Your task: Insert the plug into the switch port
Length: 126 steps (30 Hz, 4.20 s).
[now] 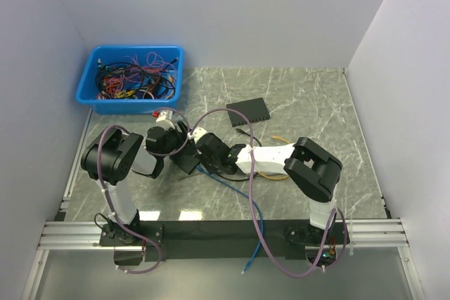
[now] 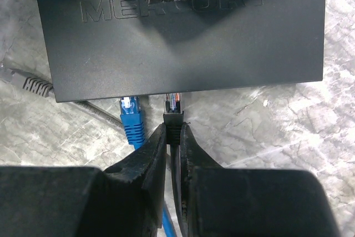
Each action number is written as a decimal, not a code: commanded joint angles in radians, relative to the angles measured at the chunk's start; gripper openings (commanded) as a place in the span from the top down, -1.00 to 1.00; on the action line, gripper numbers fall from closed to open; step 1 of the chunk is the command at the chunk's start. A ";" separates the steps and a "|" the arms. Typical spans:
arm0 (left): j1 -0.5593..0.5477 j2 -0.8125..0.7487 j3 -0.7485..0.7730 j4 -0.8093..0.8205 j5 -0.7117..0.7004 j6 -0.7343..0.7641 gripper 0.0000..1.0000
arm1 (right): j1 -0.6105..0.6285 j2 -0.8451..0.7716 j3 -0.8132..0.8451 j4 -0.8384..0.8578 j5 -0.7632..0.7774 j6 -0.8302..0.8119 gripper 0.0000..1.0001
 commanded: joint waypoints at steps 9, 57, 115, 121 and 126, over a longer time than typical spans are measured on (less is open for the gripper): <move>-0.045 0.035 -0.074 -0.071 0.089 -0.069 -0.32 | 0.002 -0.003 0.052 0.171 0.066 0.036 1.00; -0.045 0.081 -0.100 -0.034 0.099 -0.106 -0.28 | 0.000 0.115 0.285 0.378 0.014 0.035 1.00; 0.065 -1.048 -0.013 -1.142 -0.367 -0.008 -0.51 | 0.092 0.063 0.229 0.041 -0.319 -0.040 0.27; 0.065 -1.056 -0.045 -1.131 -0.358 0.003 -0.50 | 0.100 0.132 0.288 0.000 -0.327 -0.048 0.25; 0.065 -1.063 -0.057 -1.113 -0.367 0.003 -0.49 | 0.109 0.189 0.326 -0.037 -0.329 -0.057 0.21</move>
